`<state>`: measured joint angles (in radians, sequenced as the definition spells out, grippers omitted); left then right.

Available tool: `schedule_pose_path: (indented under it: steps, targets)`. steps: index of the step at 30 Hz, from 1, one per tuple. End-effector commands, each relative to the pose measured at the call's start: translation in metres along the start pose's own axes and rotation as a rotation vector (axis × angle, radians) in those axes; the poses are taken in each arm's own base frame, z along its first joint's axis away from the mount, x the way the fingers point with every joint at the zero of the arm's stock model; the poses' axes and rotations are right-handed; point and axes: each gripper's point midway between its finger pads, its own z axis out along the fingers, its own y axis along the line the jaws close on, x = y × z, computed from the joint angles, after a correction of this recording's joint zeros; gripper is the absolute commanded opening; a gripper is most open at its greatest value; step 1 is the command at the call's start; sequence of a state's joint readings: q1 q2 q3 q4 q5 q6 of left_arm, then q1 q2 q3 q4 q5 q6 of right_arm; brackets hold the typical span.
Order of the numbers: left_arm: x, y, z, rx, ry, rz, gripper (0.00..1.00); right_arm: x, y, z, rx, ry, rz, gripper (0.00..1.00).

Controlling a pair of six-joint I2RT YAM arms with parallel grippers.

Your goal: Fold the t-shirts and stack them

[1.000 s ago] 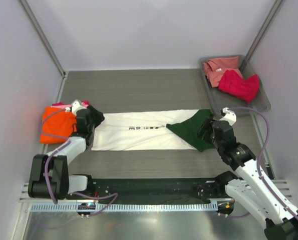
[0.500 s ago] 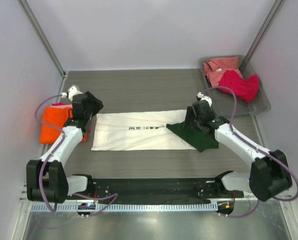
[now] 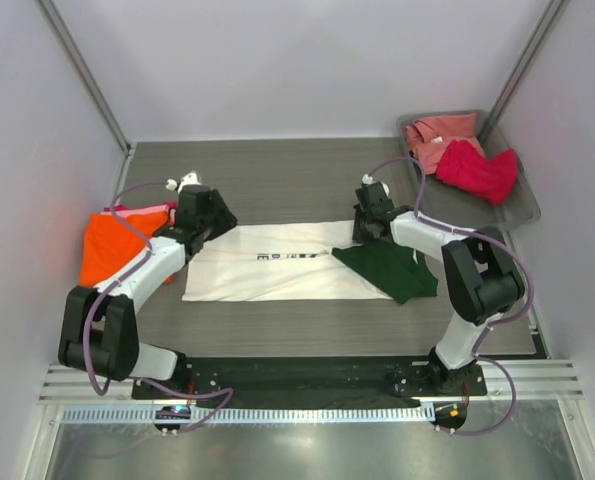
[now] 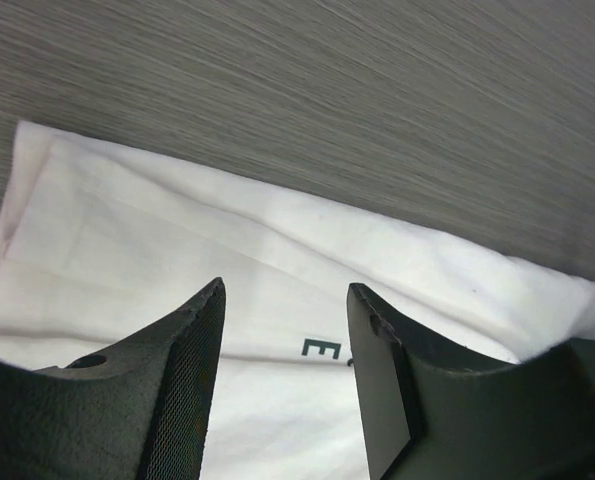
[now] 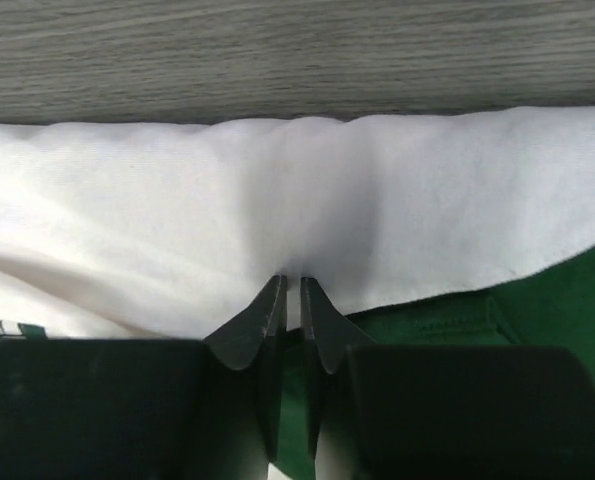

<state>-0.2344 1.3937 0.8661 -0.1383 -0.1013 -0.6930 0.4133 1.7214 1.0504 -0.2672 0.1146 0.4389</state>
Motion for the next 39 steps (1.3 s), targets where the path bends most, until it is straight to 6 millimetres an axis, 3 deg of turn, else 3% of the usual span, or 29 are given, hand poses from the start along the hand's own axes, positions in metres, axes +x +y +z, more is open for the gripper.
schedule_pose_path:
  steps: [1, 4, 7, 10, 13, 18, 20, 21, 22, 26, 29, 39]
  targets:
    - [-0.015, -0.017, -0.006, 0.019, -0.046, 0.042, 0.53, -0.01, 0.01, 0.003, -0.024, -0.007, -0.033, 0.15]
    - [-0.013, -0.021, -0.003, 0.017, -0.035, 0.063, 0.52, 0.009, 0.01, -0.003, -0.033, 0.04, -0.044, 0.11]
    - [-0.009, -0.023, -0.002, 0.011, -0.028, 0.077, 0.52, 0.019, 0.021, -0.026, -0.083, 0.024, -0.046, 0.11]
    - [-0.008, -0.027, -0.002, 0.008, -0.032, 0.089, 0.52, 0.057, 0.029, -0.043, -0.14, 0.075, -0.04, 0.11]
    - [-0.005, -0.036, 0.0, 0.019, -0.027, 0.107, 0.52, 0.063, 0.038, -0.065, -0.186, 0.047, -0.015, 0.13]
    - [0.007, -0.06, 0.002, 0.072, 0.012, 0.149, 0.52, 0.072, 0.077, -0.104, -0.445, 0.106, -0.029, 0.16]
    - [0.014, -0.068, 0.002, 0.096, 0.027, 0.176, 0.52, 0.057, 0.078, -0.115, -0.45, 0.057, -0.042, 0.22]
    - [0.018, -0.076, 0.0, 0.114, 0.033, 0.197, 0.52, 0.046, 0.063, -0.114, -0.36, 0.007, -0.039, 0.35]
    - [0.022, -0.081, 0.001, 0.124, 0.041, 0.209, 0.53, 0.032, 0.054, -0.115, -0.313, -0.034, -0.041, 0.39]
    - [0.041, -0.104, -0.006, 0.164, 0.058, 0.255, 0.53, 0.003, 0.006, -0.098, -0.117, -0.091, 0.02, 0.44]
    - [0.044, -0.105, -0.004, 0.139, 0.051, 0.279, 0.54, -0.009, -0.018, -0.083, -0.005, -0.108, 0.038, 0.49]
    - [0.034, -0.089, -0.005, 0.043, 0.024, 0.322, 0.56, -0.016, -0.045, -0.022, 0.205, -0.05, 0.0, 0.54]
